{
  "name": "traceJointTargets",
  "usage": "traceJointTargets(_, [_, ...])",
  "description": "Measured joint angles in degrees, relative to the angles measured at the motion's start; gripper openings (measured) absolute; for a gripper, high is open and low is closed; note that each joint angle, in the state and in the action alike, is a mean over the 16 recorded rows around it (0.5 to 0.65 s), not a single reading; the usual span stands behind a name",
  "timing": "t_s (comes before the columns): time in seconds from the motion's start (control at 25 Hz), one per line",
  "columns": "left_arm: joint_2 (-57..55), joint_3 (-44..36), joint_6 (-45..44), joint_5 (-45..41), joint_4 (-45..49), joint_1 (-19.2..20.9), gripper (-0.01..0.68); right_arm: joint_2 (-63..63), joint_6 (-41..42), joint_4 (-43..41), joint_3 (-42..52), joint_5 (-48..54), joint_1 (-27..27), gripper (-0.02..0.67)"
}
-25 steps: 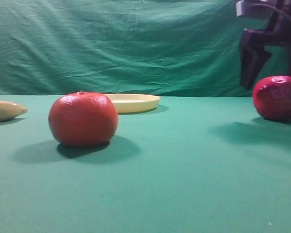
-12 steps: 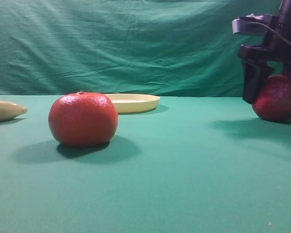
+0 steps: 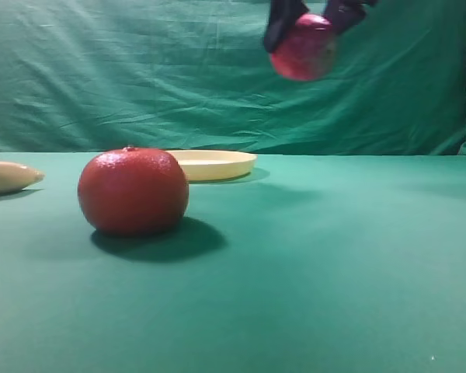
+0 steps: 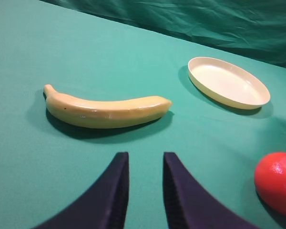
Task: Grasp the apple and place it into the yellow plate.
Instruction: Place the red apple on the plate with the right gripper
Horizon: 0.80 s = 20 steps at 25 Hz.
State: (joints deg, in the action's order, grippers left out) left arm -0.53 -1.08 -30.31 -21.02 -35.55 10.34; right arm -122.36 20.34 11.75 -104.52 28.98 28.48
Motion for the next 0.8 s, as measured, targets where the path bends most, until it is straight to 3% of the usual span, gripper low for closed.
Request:
traceJointTargets(0.2, [0.00,0.00,0.00,0.00,0.00,0.00,0.157,-3.94,0.27,0.61,-1.66,-3.75,2.16,0.539])
traceJointTargets(0.6, [0.00,0.00,0.00,0.00,0.00,0.00,0.157,-5.13,0.33,0.22,-4.11,-4.99,2.72,0.614])
traceJointTargets(0.8, [0.00,0.00,0.00,0.00,0.00,0.00,0.157,-2.23,0.33,-2.13,-5.66,-1.01,2.72,0.585])
